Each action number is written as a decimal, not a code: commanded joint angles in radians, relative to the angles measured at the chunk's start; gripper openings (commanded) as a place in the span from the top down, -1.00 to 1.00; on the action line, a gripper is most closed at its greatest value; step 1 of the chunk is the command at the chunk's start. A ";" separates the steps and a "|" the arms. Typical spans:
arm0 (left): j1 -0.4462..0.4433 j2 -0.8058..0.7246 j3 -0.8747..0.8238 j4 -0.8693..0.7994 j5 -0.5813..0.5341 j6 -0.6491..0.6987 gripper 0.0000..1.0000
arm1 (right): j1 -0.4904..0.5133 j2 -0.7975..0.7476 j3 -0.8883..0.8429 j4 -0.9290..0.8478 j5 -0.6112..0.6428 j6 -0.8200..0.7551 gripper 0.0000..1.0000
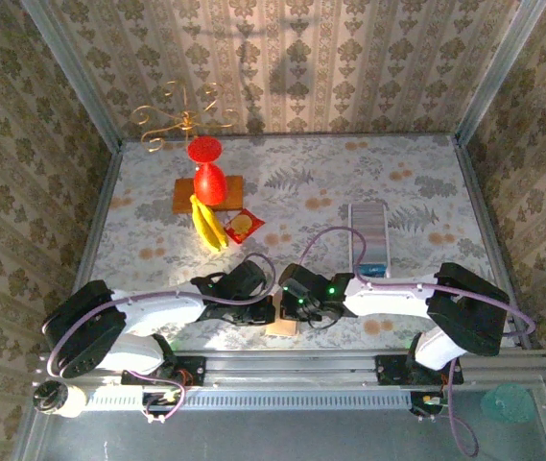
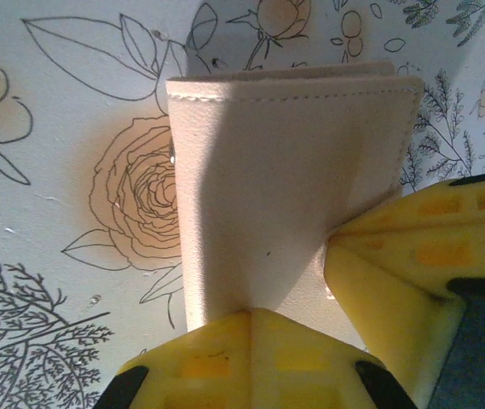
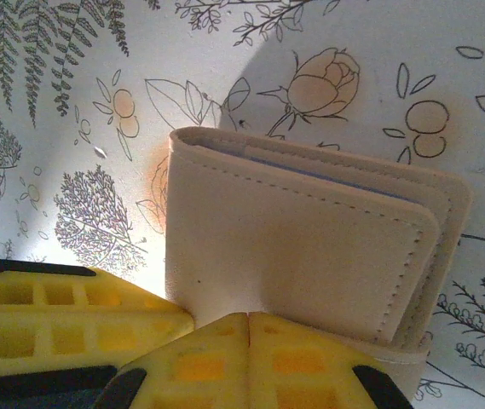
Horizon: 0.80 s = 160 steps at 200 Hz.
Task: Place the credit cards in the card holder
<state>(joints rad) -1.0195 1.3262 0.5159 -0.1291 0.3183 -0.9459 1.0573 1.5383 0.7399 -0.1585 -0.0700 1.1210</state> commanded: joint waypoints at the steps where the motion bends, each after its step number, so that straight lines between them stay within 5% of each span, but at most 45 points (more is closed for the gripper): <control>1: 0.007 -0.015 -0.027 -0.033 -0.004 0.001 1.00 | 0.052 0.075 -0.052 -0.099 -0.003 -0.008 1.00; 47: 0.033 -0.124 -0.053 -0.074 -0.047 -0.014 1.00 | 0.058 0.037 -0.129 -0.056 0.048 0.022 1.00; 85: 0.080 -0.308 -0.057 -0.189 -0.084 0.001 0.78 | 0.053 -0.003 -0.050 -0.099 0.111 -0.058 1.00; 98: 0.099 -0.389 -0.056 -0.249 -0.104 0.008 0.57 | 0.050 -0.008 -0.013 -0.114 0.131 -0.096 0.94; 114: 0.117 -0.498 -0.044 -0.334 -0.143 0.026 0.20 | 0.049 -0.024 0.035 -0.134 0.159 -0.142 0.59; 147: 0.149 -0.681 0.021 -0.526 -0.288 0.077 -0.93 | 0.043 -0.081 0.130 -0.192 0.214 -0.239 -0.19; 160: 0.164 -0.732 0.052 -0.591 -0.364 0.095 -1.00 | 0.033 -0.119 0.161 -0.227 0.235 -0.266 -0.29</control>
<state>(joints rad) -0.8799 0.6704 0.5007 -0.5301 0.1169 -0.9066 1.1000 1.4937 0.8364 -0.2779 0.0772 0.9493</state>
